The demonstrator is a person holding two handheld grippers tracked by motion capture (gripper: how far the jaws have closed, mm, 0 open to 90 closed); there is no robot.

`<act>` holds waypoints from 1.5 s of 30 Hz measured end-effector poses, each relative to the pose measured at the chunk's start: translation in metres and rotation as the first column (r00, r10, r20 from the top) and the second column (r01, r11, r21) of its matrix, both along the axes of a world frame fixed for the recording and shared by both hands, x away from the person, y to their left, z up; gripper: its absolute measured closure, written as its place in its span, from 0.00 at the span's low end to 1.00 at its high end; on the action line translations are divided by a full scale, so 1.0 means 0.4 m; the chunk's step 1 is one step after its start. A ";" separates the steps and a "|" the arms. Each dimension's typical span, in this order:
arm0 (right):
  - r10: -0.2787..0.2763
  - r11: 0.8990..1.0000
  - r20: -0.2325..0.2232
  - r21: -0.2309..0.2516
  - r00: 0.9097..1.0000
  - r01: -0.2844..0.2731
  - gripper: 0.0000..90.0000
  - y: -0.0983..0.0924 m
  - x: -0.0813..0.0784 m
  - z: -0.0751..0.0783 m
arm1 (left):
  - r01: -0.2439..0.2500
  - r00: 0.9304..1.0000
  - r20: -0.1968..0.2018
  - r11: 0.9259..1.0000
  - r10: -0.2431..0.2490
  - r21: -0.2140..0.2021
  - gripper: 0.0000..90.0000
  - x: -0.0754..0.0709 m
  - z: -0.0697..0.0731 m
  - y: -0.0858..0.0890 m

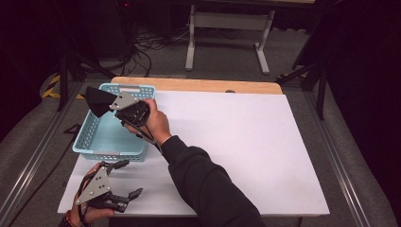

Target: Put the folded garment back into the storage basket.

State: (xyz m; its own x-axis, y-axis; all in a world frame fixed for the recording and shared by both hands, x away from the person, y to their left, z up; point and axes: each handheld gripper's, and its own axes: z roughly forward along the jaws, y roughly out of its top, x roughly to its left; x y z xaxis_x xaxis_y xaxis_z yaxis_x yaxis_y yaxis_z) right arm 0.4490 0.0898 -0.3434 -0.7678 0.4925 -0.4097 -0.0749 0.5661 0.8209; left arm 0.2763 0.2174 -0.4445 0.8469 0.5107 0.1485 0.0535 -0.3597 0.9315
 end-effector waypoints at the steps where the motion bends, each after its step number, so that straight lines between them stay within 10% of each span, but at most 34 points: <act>1: 0.001 1.000 -0.006 -0.008 1.000 -0.001 0.81 0.006 0.002 -0.008 | 0.002 1.000 0.003 1.000 -0.002 0.006 0.07 0.000 0.000 0.001; 24: -0.011 0.988 -0.087 -0.155 0.996 -0.003 0.78 0.070 -0.005 -0.144 | 0.017 1.000 -0.002 1.000 -0.017 0.022 0.07 0.000 -0.004 -0.003; 45: 0.078 0.993 -0.152 -0.077 0.985 -0.091 0.51 0.034 -0.028 -0.132 | 0.016 1.000 -0.004 0.999 -0.016 0.039 0.07 0.004 -0.008 -0.008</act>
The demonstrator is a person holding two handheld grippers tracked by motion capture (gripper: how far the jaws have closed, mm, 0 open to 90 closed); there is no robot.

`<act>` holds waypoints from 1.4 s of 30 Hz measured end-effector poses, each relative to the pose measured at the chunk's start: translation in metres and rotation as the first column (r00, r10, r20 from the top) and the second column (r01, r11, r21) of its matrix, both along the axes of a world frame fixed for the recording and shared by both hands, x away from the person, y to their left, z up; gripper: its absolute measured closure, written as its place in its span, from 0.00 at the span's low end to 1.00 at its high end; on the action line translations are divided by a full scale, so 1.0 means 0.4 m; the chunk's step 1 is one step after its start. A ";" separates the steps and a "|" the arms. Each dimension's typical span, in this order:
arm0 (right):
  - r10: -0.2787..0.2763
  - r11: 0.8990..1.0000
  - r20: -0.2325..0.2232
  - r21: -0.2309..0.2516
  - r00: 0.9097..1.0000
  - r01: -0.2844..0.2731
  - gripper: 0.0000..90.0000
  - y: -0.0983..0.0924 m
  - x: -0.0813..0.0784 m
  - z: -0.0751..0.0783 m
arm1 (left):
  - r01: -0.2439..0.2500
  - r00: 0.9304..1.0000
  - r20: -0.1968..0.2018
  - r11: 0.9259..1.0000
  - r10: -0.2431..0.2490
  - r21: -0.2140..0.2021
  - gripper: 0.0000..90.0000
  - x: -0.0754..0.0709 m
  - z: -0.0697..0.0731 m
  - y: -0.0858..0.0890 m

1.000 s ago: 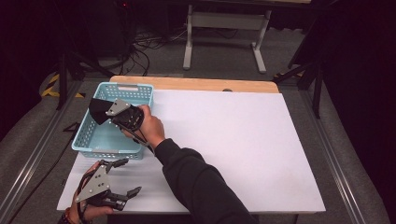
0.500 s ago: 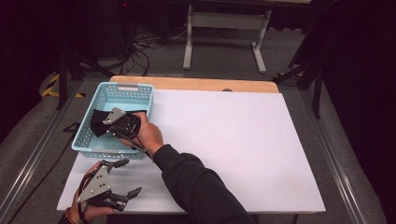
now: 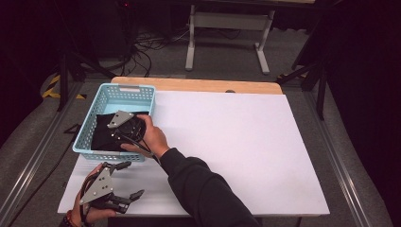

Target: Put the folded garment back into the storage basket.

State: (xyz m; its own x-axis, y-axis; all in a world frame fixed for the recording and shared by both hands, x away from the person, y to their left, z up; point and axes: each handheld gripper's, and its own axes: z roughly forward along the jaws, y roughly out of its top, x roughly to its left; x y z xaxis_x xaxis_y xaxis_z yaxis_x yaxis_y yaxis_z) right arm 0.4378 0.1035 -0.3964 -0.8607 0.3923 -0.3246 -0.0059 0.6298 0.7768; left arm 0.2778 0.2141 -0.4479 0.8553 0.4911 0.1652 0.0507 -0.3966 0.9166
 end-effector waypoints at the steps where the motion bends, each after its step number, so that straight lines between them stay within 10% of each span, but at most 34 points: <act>1: -0.001 1.000 0.005 0.005 1.000 0.001 0.50 -0.002 0.000 0.001 | 0.000 1.000 -0.003 1.000 0.000 -0.003 0.07 0.000 0.000 0.000; 42: -0.058 0.996 0.139 0.069 0.989 0.048 0.37 -0.135 -0.016 0.104 | -0.032 0.999 -0.004 0.998 0.032 0.047 0.09 0.009 -0.010 -0.009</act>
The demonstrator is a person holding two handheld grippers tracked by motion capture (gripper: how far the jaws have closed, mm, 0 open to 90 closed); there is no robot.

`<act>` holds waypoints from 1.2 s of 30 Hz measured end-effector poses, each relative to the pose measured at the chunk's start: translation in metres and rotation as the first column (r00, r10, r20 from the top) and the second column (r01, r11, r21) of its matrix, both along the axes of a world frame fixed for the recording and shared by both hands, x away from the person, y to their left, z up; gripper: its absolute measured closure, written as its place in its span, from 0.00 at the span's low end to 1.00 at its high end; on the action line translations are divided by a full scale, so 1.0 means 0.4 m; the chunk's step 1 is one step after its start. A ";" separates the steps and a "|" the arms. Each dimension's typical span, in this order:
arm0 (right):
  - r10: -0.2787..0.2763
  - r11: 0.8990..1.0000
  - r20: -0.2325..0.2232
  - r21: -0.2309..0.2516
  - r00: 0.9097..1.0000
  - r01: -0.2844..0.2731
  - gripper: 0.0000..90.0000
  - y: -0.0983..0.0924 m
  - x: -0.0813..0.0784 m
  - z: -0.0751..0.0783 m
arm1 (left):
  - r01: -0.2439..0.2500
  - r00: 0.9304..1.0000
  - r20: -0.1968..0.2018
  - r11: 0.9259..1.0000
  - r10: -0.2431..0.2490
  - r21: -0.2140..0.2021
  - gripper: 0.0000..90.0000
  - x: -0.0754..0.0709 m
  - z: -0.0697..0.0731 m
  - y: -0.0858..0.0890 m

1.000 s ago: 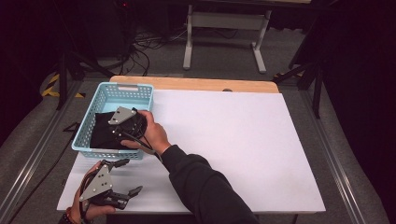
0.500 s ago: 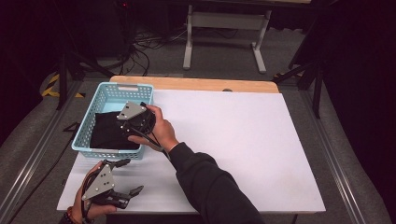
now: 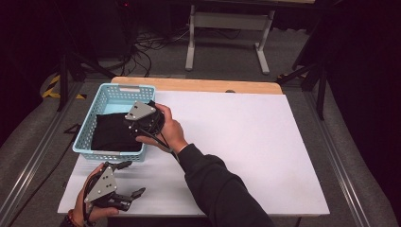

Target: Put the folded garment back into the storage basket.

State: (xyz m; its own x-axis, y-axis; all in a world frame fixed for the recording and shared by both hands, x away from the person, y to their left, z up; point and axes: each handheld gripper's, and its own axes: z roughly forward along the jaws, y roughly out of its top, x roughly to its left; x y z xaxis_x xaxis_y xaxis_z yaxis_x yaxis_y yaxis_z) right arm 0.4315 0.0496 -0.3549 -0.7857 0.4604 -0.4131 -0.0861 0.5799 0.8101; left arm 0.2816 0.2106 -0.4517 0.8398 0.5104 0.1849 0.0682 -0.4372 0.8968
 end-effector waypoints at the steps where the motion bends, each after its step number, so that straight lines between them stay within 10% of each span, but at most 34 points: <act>1: -0.003 1.000 0.002 0.001 1.000 0.003 0.36 -0.003 -0.001 0.002 | 0.000 1.000 0.000 1.000 0.000 0.000 0.09 0.000 0.000 0.000; 36: -0.047 0.999 0.073 -0.014 0.996 0.048 0.27 -0.088 -0.020 0.042 | 0.006 1.000 -0.008 1.000 -0.006 0.010 0.10 0.000 -0.002 -0.005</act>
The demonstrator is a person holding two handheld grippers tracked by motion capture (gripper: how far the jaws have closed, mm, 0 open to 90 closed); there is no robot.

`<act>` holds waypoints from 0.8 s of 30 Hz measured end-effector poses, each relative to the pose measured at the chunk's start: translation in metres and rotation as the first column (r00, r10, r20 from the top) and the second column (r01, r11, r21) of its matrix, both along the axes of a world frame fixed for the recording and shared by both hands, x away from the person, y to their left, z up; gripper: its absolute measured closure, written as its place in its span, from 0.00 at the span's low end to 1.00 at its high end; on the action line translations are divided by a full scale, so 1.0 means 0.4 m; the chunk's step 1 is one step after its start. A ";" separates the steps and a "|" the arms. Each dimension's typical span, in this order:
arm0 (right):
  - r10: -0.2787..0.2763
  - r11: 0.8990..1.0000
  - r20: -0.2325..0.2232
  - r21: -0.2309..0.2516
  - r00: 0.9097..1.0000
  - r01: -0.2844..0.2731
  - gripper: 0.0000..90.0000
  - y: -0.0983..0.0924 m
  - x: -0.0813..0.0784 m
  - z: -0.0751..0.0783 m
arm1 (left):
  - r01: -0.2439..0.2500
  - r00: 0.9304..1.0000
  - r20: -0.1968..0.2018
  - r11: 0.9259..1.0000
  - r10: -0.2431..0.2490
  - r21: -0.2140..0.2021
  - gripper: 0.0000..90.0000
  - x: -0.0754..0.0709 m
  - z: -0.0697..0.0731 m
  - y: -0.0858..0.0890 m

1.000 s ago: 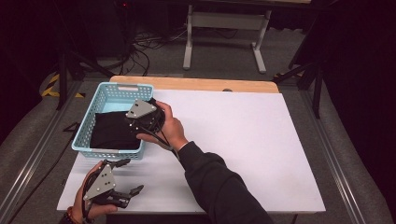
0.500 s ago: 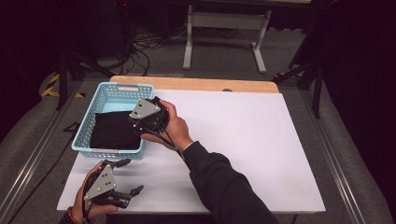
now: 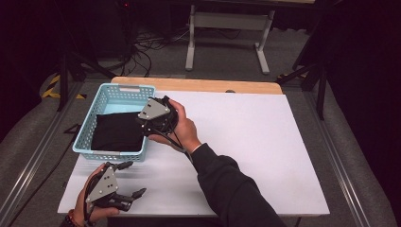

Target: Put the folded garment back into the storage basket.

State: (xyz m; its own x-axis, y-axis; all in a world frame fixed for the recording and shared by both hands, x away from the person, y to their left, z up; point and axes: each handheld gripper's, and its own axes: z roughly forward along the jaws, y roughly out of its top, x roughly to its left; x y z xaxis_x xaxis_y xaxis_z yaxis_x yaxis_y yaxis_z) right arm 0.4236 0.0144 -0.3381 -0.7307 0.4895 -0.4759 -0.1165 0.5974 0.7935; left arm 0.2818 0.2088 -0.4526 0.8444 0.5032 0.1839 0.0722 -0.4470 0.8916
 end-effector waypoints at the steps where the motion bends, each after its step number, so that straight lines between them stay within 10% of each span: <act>1: 0.000 1.000 0.000 0.000 1.000 0.000 0.27 0.000 0.000 0.000 | 0.000 1.000 0.000 1.000 0.000 0.000 0.10 0.000 0.000 0.000; 24: -0.033 0.999 0.037 0.002 0.999 0.033 0.22 -0.080 -0.031 0.021 | -0.003 1.000 -0.004 1.000 0.003 0.014 0.10 0.004 -0.007 -0.008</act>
State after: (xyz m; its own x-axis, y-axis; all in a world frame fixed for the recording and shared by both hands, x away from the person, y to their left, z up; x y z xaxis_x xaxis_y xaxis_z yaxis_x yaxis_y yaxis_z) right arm 0.4114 -0.0175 -0.3297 -0.6958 0.5138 -0.5019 -0.1262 0.6005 0.7896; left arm 0.2835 0.2055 -0.4553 0.8437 0.5032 0.1872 0.0773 -0.4588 0.8852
